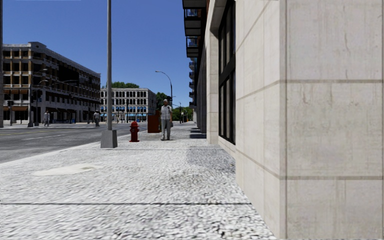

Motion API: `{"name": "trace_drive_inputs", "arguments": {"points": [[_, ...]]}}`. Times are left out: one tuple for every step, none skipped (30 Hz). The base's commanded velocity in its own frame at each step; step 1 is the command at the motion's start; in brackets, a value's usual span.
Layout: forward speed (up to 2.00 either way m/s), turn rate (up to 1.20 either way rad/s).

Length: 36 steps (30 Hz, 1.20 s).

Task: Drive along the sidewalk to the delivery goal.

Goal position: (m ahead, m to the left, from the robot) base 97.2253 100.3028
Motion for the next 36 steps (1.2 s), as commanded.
{"name": "trace_drive_inputs", "arguments": {"points": [[2.0, 0.0], [2.0, 0.0], [2.0, 0.0], [2.0, 0.0], [2.0, 0.0], [2.0, 0.0], [2.0, 0.0], [2.0, 0.0], [2.0, 0.0], [2.0, 0.0], [2.0, 0.0], [2.0, 0.0], [2.0, 0.0], [2.0, 0.0], [2.0, 0.0], [2.0, 0.0], [2.0, 0.0], [2.0, 0.0], [2.0, 0.0], [2.0, 0.0], [2.0, 0.0], [2.0, 0.0], [2.0, 0.0], [2.0, 0.0], [2.0, 0.0], [2.0, 0.0], [2.0, 0.0], [2.0, 0.0], [2.0, 0.0], [2.0, 0.0], [2.0, 0.0], [2.0, 0.0], [2.0, 0.0], [2.0, 0.0], [2.0, 0.0], [2.0, 0.0]]}}
